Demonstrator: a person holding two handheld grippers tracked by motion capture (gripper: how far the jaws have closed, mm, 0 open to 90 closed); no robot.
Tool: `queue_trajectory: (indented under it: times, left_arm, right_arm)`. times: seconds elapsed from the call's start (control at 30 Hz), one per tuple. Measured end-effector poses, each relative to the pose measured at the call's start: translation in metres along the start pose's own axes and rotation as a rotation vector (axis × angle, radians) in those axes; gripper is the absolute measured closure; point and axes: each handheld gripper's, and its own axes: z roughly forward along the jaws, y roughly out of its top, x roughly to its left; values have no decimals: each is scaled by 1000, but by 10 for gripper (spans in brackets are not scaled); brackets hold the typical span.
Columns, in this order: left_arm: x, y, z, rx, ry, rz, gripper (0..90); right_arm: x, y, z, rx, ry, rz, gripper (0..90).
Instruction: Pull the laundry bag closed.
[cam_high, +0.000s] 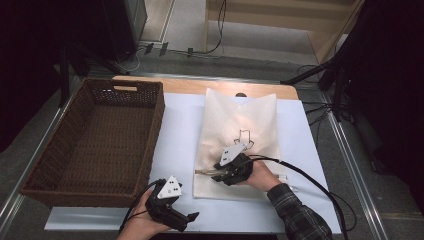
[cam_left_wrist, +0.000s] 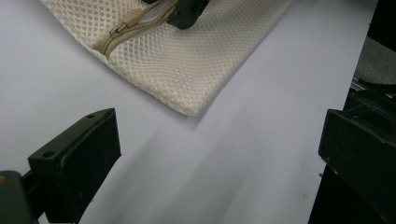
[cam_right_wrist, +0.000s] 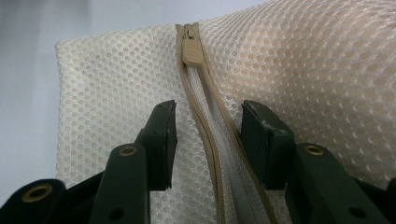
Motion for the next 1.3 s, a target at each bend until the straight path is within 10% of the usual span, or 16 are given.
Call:
queue_trajectory:
  times: [0.5, 1.3]
  left_arm:
    - [-1, 3, 3, 10, 9, -1, 0]
    - [35, 55, 20, -64, 46, -90, 131]
  right_arm:
    - [5, -5, -1, -34, -6, 9, 873]
    - [-3, -5, -34, -186, 52, 57, 885]
